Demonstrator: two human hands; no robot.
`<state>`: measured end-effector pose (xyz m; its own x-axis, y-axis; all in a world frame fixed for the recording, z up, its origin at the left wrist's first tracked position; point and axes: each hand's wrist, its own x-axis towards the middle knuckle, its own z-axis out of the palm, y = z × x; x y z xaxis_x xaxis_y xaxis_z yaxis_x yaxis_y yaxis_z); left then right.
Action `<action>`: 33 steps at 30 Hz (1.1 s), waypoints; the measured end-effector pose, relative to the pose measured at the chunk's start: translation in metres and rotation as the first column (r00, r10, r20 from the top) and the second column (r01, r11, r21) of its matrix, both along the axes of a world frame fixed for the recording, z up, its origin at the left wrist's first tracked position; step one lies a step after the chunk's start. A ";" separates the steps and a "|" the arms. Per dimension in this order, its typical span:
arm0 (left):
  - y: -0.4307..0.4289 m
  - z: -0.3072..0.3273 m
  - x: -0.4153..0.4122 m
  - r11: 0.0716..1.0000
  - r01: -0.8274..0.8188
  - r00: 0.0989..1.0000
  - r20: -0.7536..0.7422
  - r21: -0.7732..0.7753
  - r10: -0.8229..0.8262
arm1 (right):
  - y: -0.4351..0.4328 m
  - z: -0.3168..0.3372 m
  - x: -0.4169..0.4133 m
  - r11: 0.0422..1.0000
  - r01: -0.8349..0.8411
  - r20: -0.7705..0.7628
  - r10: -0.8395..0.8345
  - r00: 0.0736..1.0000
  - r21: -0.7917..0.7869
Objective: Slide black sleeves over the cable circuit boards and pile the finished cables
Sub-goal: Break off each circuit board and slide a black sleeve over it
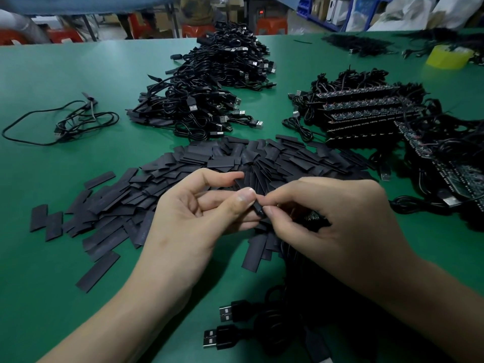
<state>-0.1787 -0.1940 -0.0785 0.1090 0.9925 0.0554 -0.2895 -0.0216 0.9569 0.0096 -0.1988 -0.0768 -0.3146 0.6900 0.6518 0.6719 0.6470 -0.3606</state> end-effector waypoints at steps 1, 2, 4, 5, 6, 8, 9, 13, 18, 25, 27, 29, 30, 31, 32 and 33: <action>0.000 0.000 0.000 1.000 -0.005 1.000 0.004 -0.005 0.005 | 0.000 -0.001 -0.001 1.000 0.007 -0.004 -0.007 1.000 0.006; 0.000 0.001 0.000 1.000 -0.009 1.000 0.006 -0.011 0.009 | 0.000 -0.001 -0.001 1.000 0.013 -0.008 -0.013 1.000 0.011; -0.001 0.001 0.000 1.000 -0.015 1.000 -0.005 -0.017 0.015 | 0.000 -0.002 -0.002 1.000 0.019 -0.007 -0.019 1.000 0.020; -0.001 0.001 0.000 1.000 -0.016 1.000 -0.010 -0.019 0.015 | 0.000 -0.002 -0.002 0.999 0.021 0.004 -0.021 1.000 0.029; -0.001 0.002 0.000 1.000 -0.014 1.000 -0.009 -0.022 0.014 | -0.001 -0.002 -0.001 0.999 0.022 0.022 -0.023 0.999 0.045; -0.001 0.002 0.000 0.999 -0.009 1.000 -0.001 -0.035 0.009 | -0.001 -0.002 -0.001 0.996 0.021 0.063 -0.027 0.998 0.089; -0.001 0.003 0.000 0.999 -0.005 1.000 0.004 -0.043 0.005 | -0.001 -0.001 0.000 0.993 0.019 0.082 -0.028 0.996 0.114; -0.001 0.003 -0.001 0.993 0.026 0.999 0.024 -0.112 -0.024 | 0.001 0.003 0.005 0.983 -0.038 0.210 0.000 0.978 0.177; -0.001 0.001 -0.001 0.986 0.050 0.999 0.014 -0.158 -0.048 | 0.004 0.008 0.012 0.983 -0.119 0.262 0.080 0.962 0.138; 0.000 0.000 -0.003 0.990 0.055 0.997 -0.037 -0.131 -0.060 | 0.003 0.003 0.007 0.994 -0.075 0.196 0.059 0.979 0.076; 0.000 0.000 -0.002 0.992 0.051 0.998 -0.035 -0.119 -0.055 | 0.003 0.003 0.005 0.998 -0.056 0.144 0.051 0.988 0.028; 0.000 -0.001 -0.002 0.993 0.046 0.998 -0.025 -0.111 -0.049 | 0.002 0.004 0.003 0.999 -0.050 0.067 0.051 0.996 -0.012; 0.000 -0.001 -0.002 0.993 0.045 0.999 -0.018 -0.109 -0.048 | 0.002 0.004 0.003 0.998 -0.049 0.025 0.050 0.998 -0.027; 0.000 -0.001 -0.002 0.993 0.044 0.999 -0.007 -0.110 -0.045 | 0.002 0.005 0.003 0.998 -0.047 -0.005 0.047 0.999 -0.034; 0.001 -0.002 -0.001 0.993 0.039 0.999 0.006 -0.110 -0.038 | 0.002 0.005 0.003 0.998 -0.048 -0.021 0.047 0.999 -0.035; 0.001 -0.002 -0.002 0.994 0.028 0.999 0.018 -0.110 -0.026 | 0.003 0.006 0.003 0.998 -0.057 -0.038 0.056 0.998 -0.041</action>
